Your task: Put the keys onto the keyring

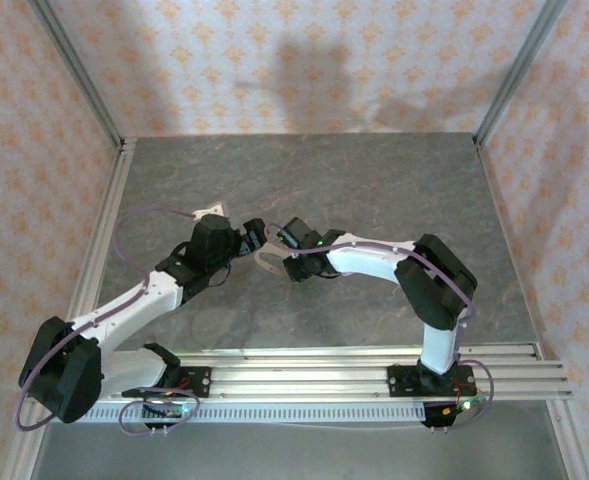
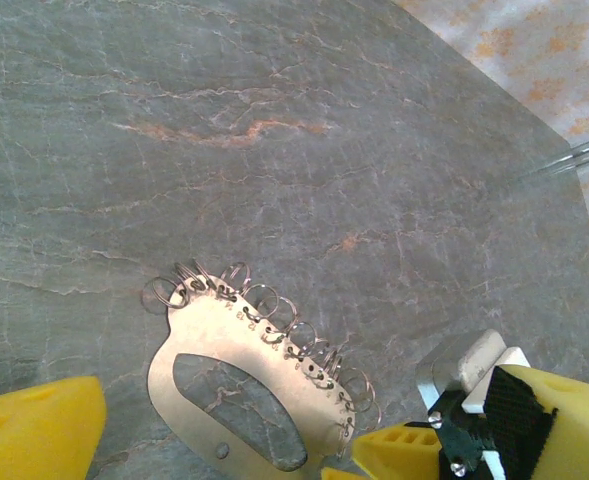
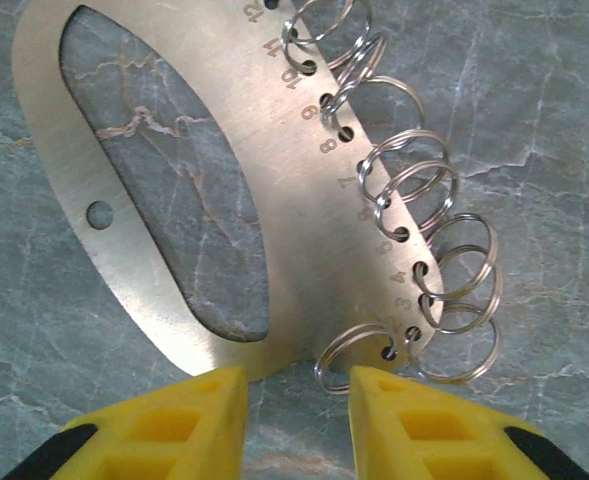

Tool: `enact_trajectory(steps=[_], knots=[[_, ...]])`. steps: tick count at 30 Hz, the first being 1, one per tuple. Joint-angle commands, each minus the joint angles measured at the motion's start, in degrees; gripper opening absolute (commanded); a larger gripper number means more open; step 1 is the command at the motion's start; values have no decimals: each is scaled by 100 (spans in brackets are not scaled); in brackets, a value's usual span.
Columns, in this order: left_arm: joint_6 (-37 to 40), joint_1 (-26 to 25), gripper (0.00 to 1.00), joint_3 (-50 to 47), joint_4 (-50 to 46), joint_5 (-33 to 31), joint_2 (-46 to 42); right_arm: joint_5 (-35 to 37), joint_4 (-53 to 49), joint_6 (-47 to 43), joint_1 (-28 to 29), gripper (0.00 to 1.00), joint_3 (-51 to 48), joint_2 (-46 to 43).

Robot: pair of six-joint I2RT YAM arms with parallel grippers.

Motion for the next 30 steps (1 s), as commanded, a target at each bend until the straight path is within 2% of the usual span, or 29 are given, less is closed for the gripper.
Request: enact_trajectory(steps=[1,26,30], knots=[[-4,34,99,-63,63,69,72,400,-133,-94,24,32,194,163],[-16,34,99,-74,138,122,122,1033,-256,-208,29,31,350,370],[-15,32,99,-78,146,122,128,1211,-281,-218,25,28,373,386]])
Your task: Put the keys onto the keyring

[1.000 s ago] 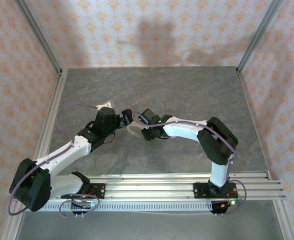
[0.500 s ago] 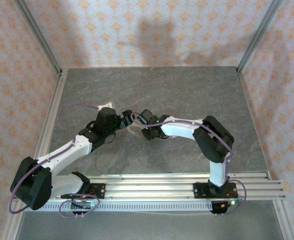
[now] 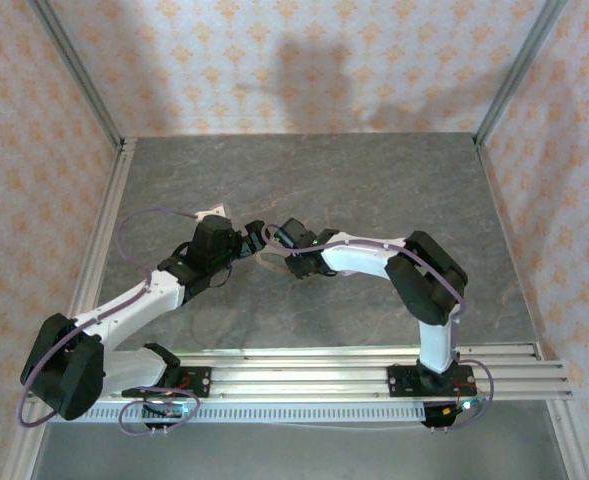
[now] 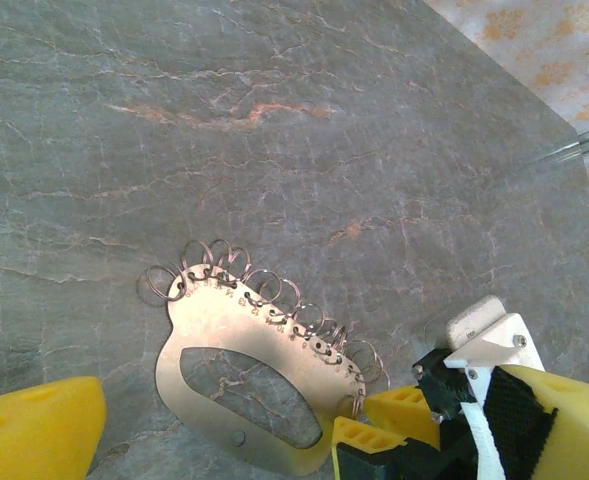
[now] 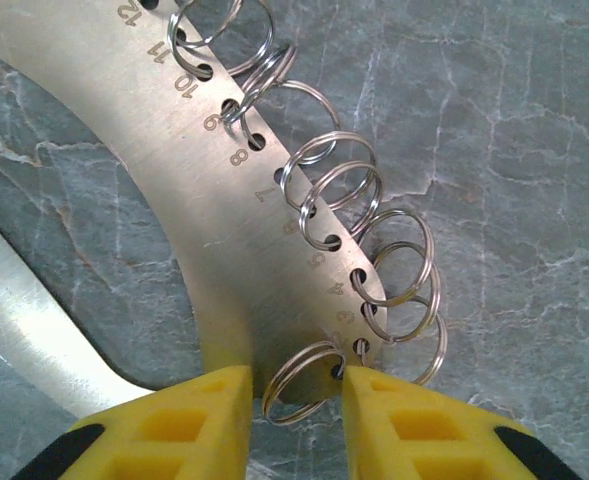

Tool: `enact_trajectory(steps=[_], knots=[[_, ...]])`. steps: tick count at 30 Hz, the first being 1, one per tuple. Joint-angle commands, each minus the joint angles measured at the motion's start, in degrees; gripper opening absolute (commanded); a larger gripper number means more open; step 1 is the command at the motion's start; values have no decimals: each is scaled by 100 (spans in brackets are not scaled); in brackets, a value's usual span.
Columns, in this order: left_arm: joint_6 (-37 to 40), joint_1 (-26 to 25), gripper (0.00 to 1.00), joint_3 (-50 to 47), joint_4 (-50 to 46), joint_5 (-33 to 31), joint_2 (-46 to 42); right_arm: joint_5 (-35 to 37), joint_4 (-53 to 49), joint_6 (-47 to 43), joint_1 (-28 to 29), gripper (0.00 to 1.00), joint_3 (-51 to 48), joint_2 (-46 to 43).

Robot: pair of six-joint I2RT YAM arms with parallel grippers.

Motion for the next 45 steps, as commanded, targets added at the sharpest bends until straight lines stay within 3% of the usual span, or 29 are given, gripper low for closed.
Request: enact_trajectory(steps=[1,11,31,37,45], knots=[[-16,39,99,-45,118,15,37,378,-184,-64,23,27,178,59],[-35,33,99,-51,153,40,62,609,-229,-81,27,18,222,83],[-46,34,99,-54,188,49,60,546,-238,-84,38,12,178,145],[-57,37,99,-54,195,50,61,591,-255,-107,34,0,183,121],[-125,38,99,49,80,-19,107,142,-422,-204,0,0,501,-518]])
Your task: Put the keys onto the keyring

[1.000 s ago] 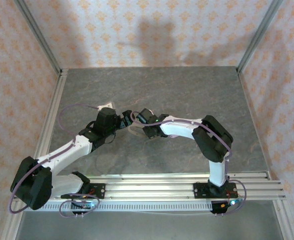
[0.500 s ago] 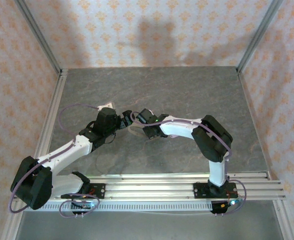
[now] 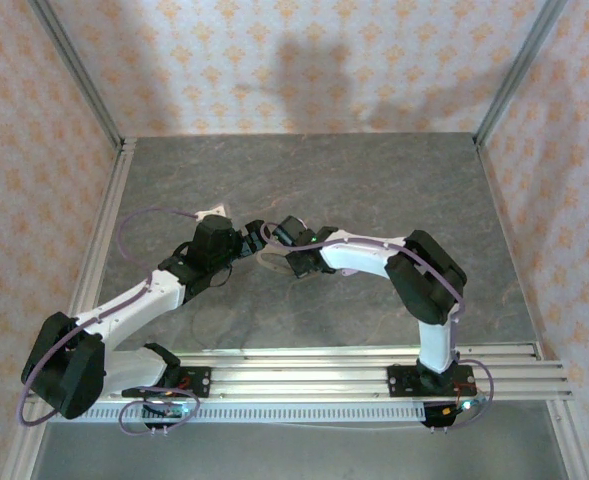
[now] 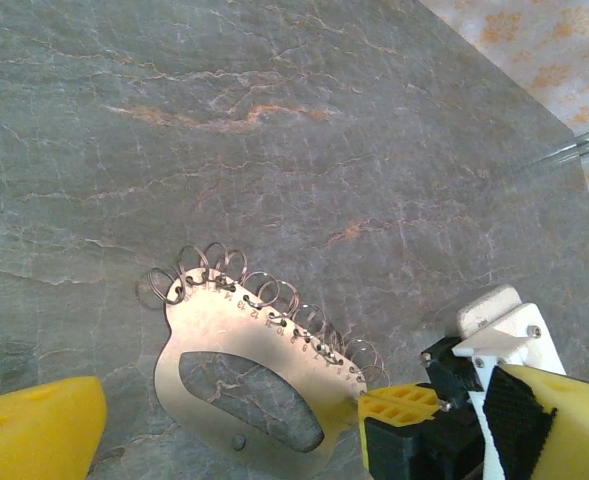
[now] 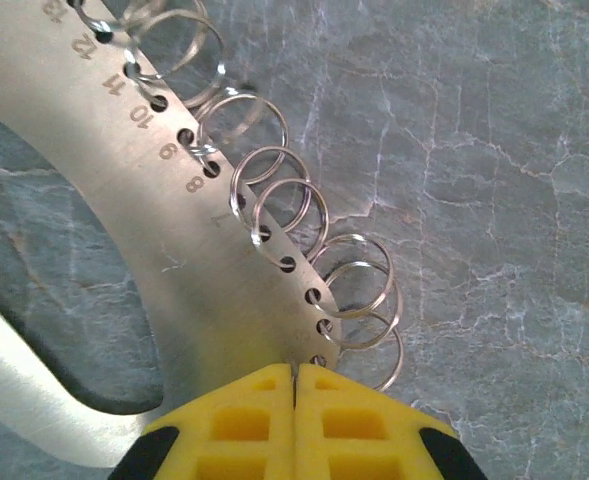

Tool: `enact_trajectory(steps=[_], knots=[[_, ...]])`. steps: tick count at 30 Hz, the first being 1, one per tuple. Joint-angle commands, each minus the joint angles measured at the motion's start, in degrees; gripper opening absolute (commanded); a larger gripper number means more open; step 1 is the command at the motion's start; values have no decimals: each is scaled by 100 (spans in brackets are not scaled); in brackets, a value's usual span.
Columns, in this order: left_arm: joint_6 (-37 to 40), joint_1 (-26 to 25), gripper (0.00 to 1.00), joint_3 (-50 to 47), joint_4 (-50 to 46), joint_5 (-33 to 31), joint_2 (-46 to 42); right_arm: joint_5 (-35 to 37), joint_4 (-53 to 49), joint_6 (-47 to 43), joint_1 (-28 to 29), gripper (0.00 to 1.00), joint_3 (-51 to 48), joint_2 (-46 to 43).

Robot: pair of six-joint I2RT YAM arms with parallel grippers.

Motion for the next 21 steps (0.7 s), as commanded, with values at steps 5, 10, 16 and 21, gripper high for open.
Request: enact_trajectory(steps=[5,10,16,21], knots=[[-198,34,99,255,-166,-67,110,-1149,-39,-64,-241,0,459,-1066],[-115,31,99,439,-257,45,44,-2331,523,139,-669,0,238,-1485],[-95,40,99,583,-207,333,37,-3506,1363,543,-1118,0,-217,-1821],[-4,39,97,610,-26,595,44,-4139,1841,815,-1446,0,-502,-2033]])
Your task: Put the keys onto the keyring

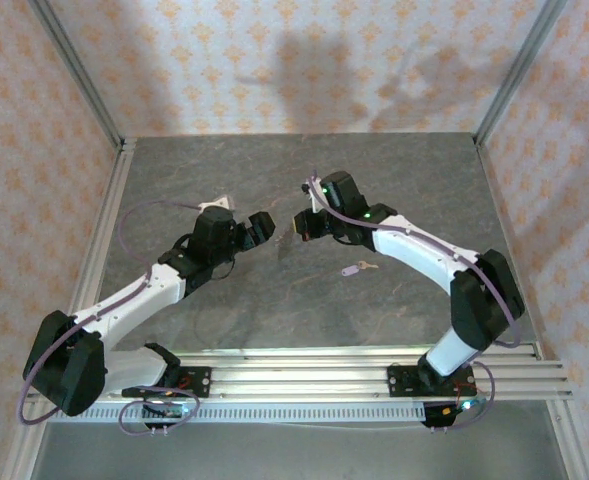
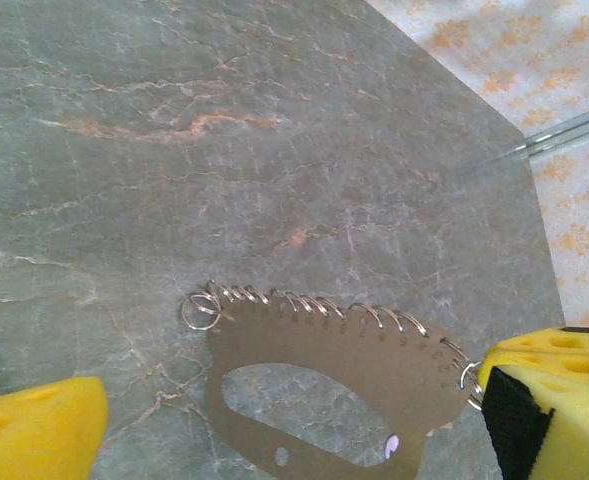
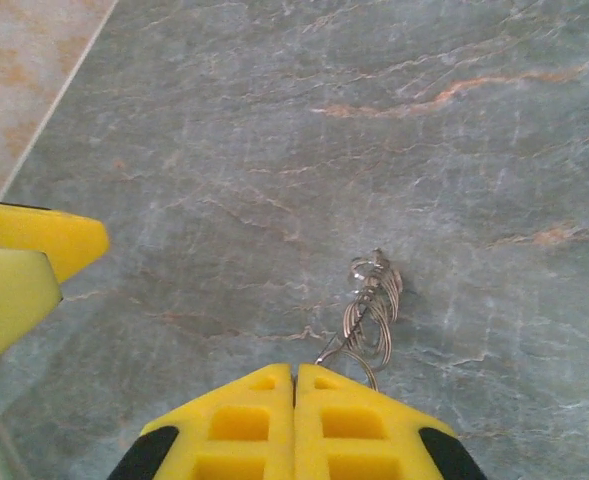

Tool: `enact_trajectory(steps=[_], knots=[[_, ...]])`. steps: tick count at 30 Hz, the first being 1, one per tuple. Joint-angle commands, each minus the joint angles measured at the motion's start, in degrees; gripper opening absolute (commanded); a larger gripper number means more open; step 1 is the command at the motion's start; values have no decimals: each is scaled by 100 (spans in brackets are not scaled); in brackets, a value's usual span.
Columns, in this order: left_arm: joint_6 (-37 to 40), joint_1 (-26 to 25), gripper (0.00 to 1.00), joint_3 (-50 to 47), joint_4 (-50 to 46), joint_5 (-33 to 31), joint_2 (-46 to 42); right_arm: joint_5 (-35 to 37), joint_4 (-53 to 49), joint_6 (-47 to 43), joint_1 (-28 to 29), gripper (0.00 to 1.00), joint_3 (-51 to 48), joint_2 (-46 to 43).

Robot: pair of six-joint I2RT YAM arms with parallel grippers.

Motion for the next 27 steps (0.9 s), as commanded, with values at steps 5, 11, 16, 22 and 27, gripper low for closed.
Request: enact_trajectory(steps=[5,11,16,22,27], knots=[[131,57,93,195,302,470,17,-1056,919,479,-337,0,-342,-359],[156,66,91,199,317,519,93,-944,894,510,-388,0,-468,-366],[236,66,92,173,207,442,121,-615,582,402,-387,0,-631,-352],[254,66,92,170,188,419,173,-257,455,370,-380,0,-1229,-488],[245,57,92,185,227,454,252,200,667,497,-300,0,-1807,-433]])
